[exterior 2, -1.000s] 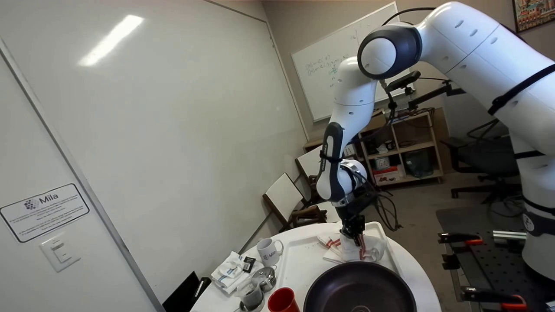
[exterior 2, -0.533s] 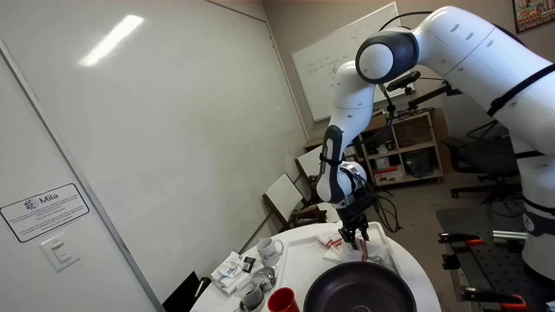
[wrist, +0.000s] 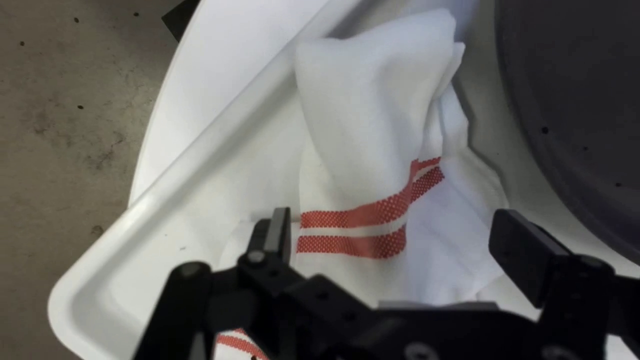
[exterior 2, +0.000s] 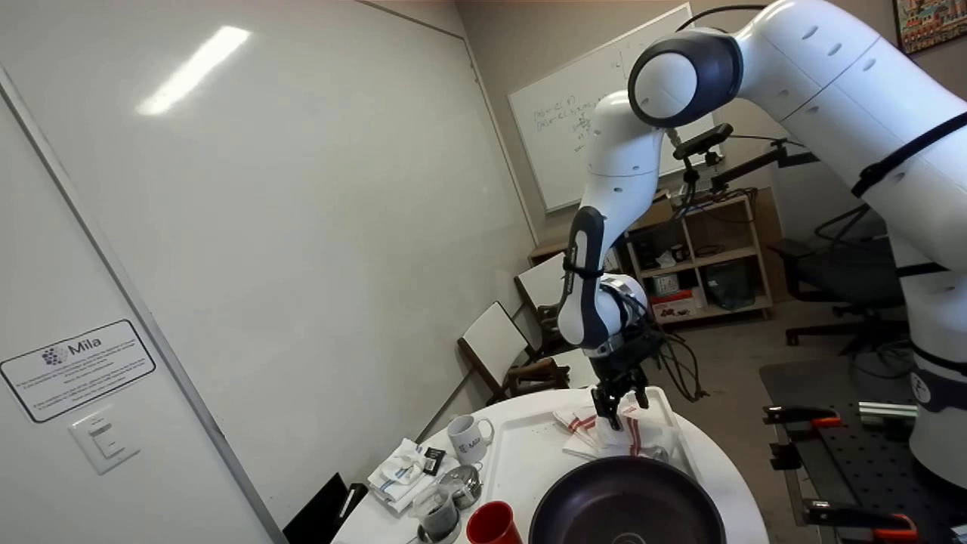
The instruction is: Use the red striped cloth to wipe the pan
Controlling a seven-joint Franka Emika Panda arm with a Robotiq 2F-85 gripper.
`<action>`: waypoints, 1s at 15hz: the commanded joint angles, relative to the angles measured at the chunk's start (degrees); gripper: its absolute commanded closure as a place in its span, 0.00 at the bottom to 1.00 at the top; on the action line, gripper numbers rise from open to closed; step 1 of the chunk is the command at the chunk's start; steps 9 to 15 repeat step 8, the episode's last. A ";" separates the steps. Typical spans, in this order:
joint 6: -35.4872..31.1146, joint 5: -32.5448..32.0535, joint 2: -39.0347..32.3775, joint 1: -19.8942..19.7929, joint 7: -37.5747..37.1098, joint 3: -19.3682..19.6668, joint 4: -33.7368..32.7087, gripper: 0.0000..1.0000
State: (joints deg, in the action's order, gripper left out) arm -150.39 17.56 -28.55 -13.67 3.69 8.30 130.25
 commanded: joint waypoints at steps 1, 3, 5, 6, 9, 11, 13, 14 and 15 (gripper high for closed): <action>-4.41 -2.45 10.13 0.61 -0.28 0.25 10.95 0.00; -7.14 -4.61 14.62 1.74 -0.63 0.78 16.12 0.00; -9.95 -8.38 18.69 3.25 -1.36 1.48 20.91 0.00; -11.47 -11.13 20.45 4.26 -2.10 2.04 23.15 0.00; -13.47 -18.01 23.22 6.45 -5.09 3.65 26.55 0.00; -13.47 -18.01 23.22 6.45 -5.09 3.65 26.55 0.00; -13.47 -18.01 23.22 6.45 -5.09 3.65 26.55 0.00; -13.47 -18.01 23.22 6.45 -5.09 3.65 26.55 0.00; -13.47 -18.01 23.22 6.45 -5.09 3.65 26.55 0.00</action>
